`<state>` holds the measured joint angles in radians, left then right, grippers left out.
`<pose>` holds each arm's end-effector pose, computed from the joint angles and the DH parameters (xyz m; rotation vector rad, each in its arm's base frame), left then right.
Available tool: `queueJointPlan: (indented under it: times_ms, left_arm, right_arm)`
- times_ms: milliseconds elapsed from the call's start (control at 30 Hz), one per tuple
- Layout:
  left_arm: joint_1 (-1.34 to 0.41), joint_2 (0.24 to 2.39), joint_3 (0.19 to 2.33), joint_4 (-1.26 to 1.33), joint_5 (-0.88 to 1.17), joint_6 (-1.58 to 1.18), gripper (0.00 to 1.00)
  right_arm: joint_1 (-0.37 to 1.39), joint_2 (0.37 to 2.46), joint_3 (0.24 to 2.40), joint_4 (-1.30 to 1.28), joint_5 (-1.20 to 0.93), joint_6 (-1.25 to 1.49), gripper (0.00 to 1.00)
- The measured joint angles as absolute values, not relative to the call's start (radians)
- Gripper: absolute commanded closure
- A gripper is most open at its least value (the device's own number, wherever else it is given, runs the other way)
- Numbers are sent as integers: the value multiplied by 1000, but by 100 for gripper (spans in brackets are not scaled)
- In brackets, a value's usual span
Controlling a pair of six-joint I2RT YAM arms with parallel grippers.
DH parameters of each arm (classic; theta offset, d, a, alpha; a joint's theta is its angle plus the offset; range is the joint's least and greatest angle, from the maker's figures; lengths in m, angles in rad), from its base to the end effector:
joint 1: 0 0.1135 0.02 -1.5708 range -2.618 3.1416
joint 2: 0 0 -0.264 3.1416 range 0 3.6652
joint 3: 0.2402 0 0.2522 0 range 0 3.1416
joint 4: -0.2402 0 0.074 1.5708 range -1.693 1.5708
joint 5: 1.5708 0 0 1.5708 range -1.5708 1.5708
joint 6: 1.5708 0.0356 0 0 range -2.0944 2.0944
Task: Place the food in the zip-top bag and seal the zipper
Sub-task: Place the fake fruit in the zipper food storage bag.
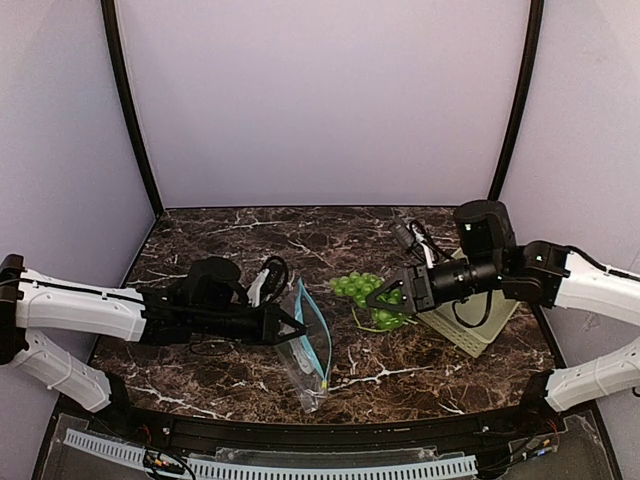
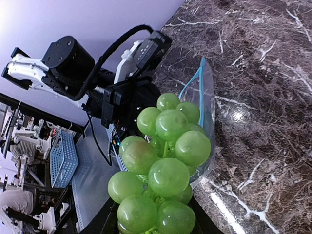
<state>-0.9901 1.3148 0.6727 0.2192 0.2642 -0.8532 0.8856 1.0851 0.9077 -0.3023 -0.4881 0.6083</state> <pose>0.1481 -0.2426 0.2258 0.3516 2.2628 -1.3584 0.1402 0.1979 0.3141 -0.6573 2.2136 1.3588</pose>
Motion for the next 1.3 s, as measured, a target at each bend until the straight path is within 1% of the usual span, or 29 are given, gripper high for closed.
queueJointPlan:
  times_ms: [167,367,867,1100,1300]
  left_arm:
    - [-990,1336,673,240,264,-862,99]
    - [-990,1340,673,250,265,-868,99]
    - [-990,1341,673,270,300,-855,99]
    - [-990,1357,675,270,327,-839,99]
    - [-992,1377,690,273,355,-822,99]
  right_arm:
    - [1000,1187,958,-290,-464,647,60]
    - [1052,1291,965,-292,-417,717,60]
    - [1056,1441,1014,-315,-336,860,60]
    - [1056,1503,1102,-315,-312,924,61]
    - [1056,1555,1127,-314,-266,974,64]
